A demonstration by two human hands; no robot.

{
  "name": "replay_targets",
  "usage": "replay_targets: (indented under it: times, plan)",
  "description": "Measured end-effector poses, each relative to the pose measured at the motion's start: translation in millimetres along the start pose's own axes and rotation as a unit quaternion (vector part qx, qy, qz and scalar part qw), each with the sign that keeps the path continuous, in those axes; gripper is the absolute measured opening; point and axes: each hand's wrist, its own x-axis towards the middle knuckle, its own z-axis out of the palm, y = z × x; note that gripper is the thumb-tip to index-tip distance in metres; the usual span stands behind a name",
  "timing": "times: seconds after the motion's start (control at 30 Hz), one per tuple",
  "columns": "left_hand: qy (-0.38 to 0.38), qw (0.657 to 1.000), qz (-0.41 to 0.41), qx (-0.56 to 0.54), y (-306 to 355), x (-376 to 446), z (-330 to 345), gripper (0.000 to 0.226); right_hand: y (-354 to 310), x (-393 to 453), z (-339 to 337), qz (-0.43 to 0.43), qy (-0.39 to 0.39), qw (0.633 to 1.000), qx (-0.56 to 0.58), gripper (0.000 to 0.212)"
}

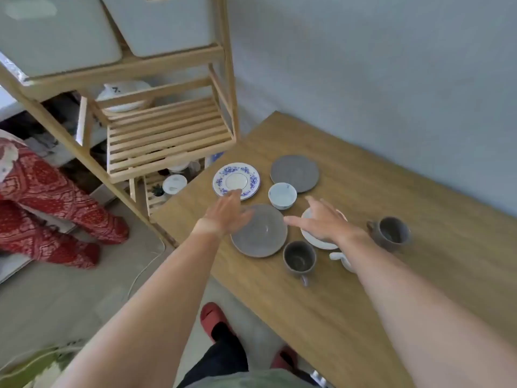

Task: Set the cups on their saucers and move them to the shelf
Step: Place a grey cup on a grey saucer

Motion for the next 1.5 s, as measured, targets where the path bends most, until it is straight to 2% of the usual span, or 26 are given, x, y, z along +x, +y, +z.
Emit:
replay_targets:
  times: [0.1,0.2,0.4,0.57,0.73,0.97,1.5]
  plan:
    - [-0.039,0.998,-0.022,0.036,-12.4,-5.7,29.1,0.08,13.1,-21.7,23.2,-0.073,-0.036,0.989,-0.121,0.113]
    - [-0.081,0.994,-0.023,0.066,-17.6,-15.0,51.8,0.114,33.7,-33.4,39.8,-0.125,-0.064,0.974,-0.177,0.108]
    - [-0.041,0.998,-0.02,0.036,-20.7,-15.1,61.8,0.132,37.8,-25.1,42.8,-0.185,-0.026,0.973,-0.133,0.072]
    - [-0.037,0.998,-0.022,0.034,-28.6,-15.9,59.5,0.134,23.8,-19.1,33.4,-0.208,0.031,0.976,-0.056,0.074]
    - [0.019,0.999,-0.038,0.006,-40.0,-28.9,66.4,0.127,-1.8,-4.7,35.3,-0.214,0.074,0.974,0.0,0.076]
    - [0.011,0.999,-0.008,0.031,-59.3,-40.1,67.3,0.13,-34.5,22.1,54.1,-0.223,0.049,0.973,0.023,0.077]
    - [0.05,0.999,-0.004,0.02,-58.8,-39.9,75.1,0.127,-36.1,32.7,71.6,-0.23,0.039,0.972,0.02,0.078]
